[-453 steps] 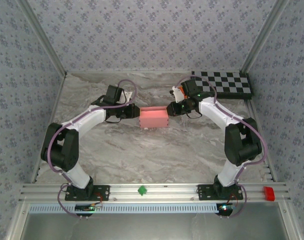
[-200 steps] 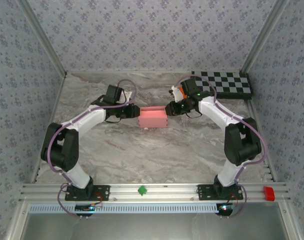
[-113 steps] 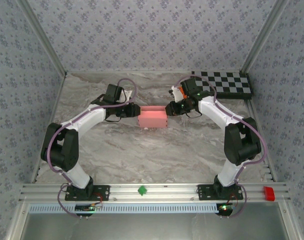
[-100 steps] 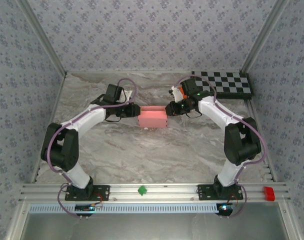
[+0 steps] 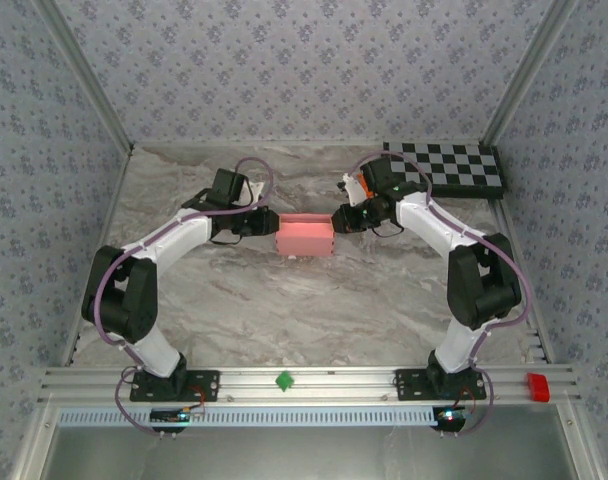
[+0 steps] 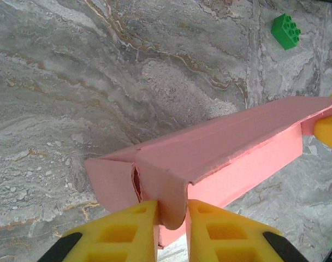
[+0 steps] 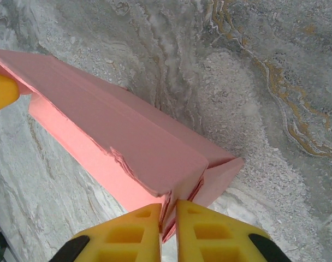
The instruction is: Fold the paper box
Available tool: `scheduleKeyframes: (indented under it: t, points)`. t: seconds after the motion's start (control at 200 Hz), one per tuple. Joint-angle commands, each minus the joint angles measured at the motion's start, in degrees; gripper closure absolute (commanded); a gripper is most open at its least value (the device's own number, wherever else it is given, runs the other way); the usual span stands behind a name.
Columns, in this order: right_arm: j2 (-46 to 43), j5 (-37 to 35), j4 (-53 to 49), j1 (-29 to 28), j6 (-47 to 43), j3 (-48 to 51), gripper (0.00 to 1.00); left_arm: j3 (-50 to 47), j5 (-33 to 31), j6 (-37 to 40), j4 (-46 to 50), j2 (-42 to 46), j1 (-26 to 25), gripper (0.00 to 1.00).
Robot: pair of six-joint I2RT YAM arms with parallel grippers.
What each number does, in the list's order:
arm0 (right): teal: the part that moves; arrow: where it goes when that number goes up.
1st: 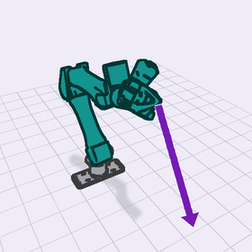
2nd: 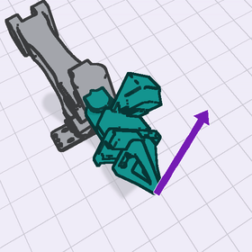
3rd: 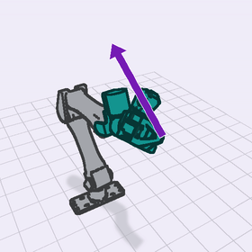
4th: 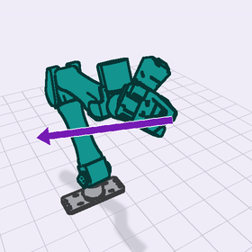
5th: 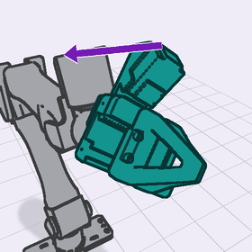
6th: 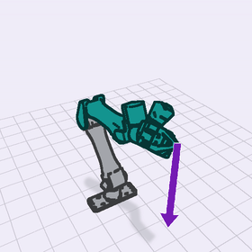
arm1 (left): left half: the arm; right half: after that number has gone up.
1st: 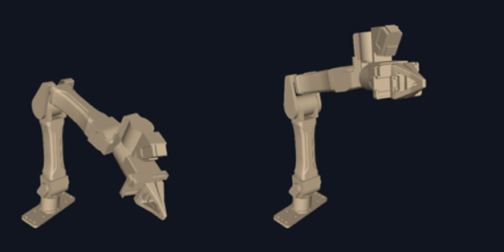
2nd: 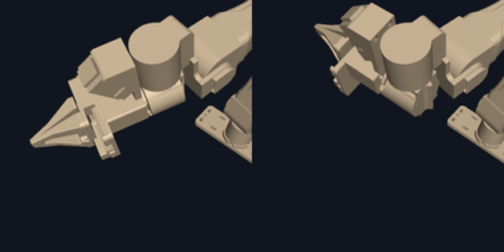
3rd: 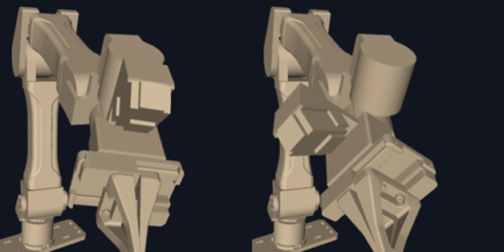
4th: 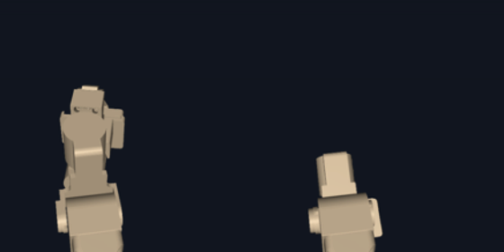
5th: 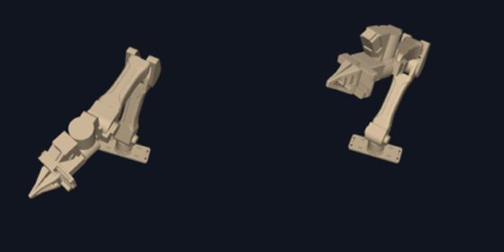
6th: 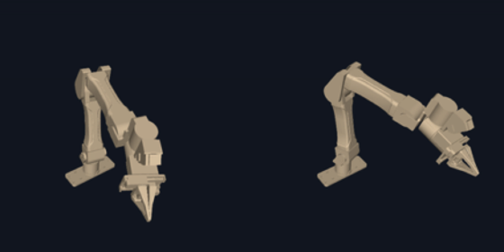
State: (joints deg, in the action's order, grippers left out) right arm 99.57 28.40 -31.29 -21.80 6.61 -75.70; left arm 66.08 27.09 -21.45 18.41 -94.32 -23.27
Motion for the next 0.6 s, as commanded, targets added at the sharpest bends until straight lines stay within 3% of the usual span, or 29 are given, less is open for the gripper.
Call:
scheduleKeyframes:
  t: [0.0, 0.595]
  points:
    - [1.33, 0.1, -1.45, -0.64, 0.0, -0.25, 0.86, 1.45, -0.27, 1.57, 1.22, -0.61, -0.55, 0.81]
    - [1.32, -0.85, -1.49, -1.57, 0.33, 1.87, 0.86, 1.3, -2.85, 2.91, 3.51, -0.43, -1.67, 0.81]
